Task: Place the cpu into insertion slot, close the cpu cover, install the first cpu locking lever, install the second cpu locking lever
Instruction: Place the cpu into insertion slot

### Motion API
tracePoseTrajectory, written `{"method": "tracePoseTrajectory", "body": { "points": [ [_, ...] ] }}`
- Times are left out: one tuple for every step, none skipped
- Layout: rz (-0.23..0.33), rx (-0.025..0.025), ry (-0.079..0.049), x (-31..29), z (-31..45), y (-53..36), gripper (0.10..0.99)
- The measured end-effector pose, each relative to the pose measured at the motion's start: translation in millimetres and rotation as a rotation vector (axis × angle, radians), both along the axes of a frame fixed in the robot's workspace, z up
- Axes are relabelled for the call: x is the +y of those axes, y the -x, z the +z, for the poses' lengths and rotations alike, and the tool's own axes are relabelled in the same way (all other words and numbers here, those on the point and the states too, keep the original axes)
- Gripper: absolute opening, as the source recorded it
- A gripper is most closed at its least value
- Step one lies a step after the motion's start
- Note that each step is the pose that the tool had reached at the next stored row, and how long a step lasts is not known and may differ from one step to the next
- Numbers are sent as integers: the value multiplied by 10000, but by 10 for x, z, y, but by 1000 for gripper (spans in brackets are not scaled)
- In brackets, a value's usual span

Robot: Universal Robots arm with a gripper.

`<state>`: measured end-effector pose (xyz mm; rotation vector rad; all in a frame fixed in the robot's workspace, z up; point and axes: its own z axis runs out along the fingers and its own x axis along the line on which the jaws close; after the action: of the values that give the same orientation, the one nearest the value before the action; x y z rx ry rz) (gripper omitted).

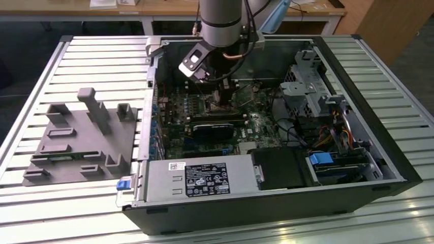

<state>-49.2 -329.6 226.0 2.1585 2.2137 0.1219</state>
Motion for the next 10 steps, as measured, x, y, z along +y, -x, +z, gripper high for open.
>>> {"method": "tracePoseTrajectory", "body": {
  "points": [
    [-3, 1, 1, 4, -5, 1, 541],
    [-15, 2, 1, 6, -10, 2, 541],
    [-44, 2, 2, 8, -16, 2, 541],
    [-84, 2, 1, 10, -23, 3, 541],
    [-126, 2, 2, 11, -29, 4, 541],
    [-166, 1, 1, 12, -35, 5, 541],
    [-214, 1, 2, 12, -43, 7, 541],
    [-256, 1, 1, 13, -50, 9, 541],
    [-290, 2, 1, 13, -58, 12, 541],
    [-314, 1, 1, 13, -68, 14, 541]
  ]
}}
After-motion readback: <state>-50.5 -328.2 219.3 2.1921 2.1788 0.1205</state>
